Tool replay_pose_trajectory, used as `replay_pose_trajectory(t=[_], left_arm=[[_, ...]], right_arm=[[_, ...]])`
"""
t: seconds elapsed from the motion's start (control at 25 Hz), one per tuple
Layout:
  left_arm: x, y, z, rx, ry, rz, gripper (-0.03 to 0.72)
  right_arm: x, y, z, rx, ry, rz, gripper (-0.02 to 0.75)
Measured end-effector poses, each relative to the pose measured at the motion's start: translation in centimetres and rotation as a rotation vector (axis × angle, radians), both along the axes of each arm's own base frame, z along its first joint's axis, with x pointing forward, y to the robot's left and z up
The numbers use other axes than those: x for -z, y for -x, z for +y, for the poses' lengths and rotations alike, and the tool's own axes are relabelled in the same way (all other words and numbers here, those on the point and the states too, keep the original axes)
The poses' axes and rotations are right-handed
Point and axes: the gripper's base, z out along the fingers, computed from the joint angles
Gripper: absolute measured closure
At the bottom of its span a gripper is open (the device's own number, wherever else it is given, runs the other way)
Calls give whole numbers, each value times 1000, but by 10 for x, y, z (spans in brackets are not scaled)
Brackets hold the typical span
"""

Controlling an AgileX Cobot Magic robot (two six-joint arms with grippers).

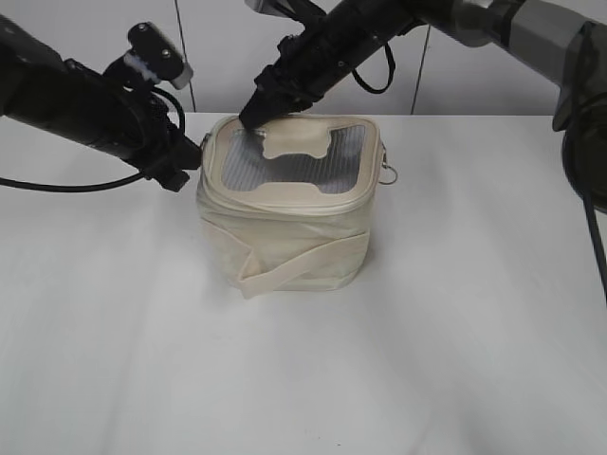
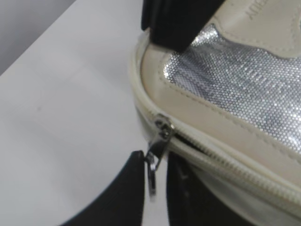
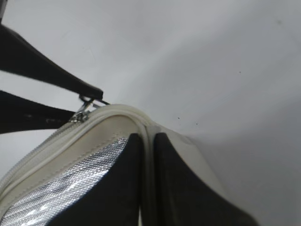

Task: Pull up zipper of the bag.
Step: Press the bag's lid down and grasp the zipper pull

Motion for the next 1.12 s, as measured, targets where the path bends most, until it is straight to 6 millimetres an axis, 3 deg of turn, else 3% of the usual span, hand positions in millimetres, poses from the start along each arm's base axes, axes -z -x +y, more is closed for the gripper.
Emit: replay_pose_trajectory(t=[0.12, 0.32, 0.56, 0.8, 1.0, 1.12], left_arm=[[2, 0, 0, 5, -3, 6, 677], [-4, 7, 1, -3, 11, 30, 685], [-4, 41, 14, -49, 7, 80, 687], [-21, 72, 20, -37, 54, 95, 688], [-26, 91, 3, 58, 109, 176, 688], [-24, 104, -24, 133, 104, 171, 688]], right_arm=[[0, 0, 0, 1, 2, -2, 685], [0, 0, 0, 0, 1, 0, 686], [0, 0, 0, -2, 0, 3, 686], [0, 1, 1, 3, -4, 10, 686], [0, 0, 0, 10, -3, 16, 686], [1, 2, 0, -5, 4, 31, 686]])
